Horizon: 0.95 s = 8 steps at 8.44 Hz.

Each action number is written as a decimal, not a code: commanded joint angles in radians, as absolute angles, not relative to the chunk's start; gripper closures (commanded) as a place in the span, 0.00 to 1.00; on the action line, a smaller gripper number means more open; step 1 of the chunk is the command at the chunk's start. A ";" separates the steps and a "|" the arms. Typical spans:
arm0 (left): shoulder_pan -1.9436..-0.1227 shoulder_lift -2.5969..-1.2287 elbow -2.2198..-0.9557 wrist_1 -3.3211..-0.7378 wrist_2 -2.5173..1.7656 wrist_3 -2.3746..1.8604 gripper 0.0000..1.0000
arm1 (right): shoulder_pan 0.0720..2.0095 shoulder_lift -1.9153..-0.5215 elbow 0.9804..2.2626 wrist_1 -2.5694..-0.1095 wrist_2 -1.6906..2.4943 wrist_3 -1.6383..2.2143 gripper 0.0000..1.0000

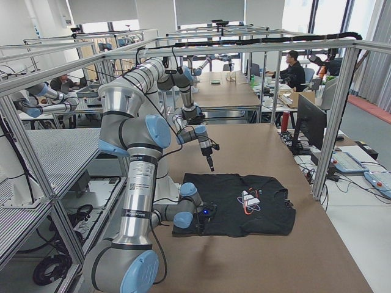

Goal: Fold clothes
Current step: 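Move the left gripper down to the shirt hem nearest the robot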

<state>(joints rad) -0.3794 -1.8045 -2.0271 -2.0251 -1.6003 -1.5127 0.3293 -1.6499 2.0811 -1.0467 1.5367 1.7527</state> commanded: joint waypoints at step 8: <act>-0.342 -1.776 -2.095 -1.981 -1.580 -1.571 0.06 | -0.060 -1.666 2.207 -1.411 1.321 2.020 0.44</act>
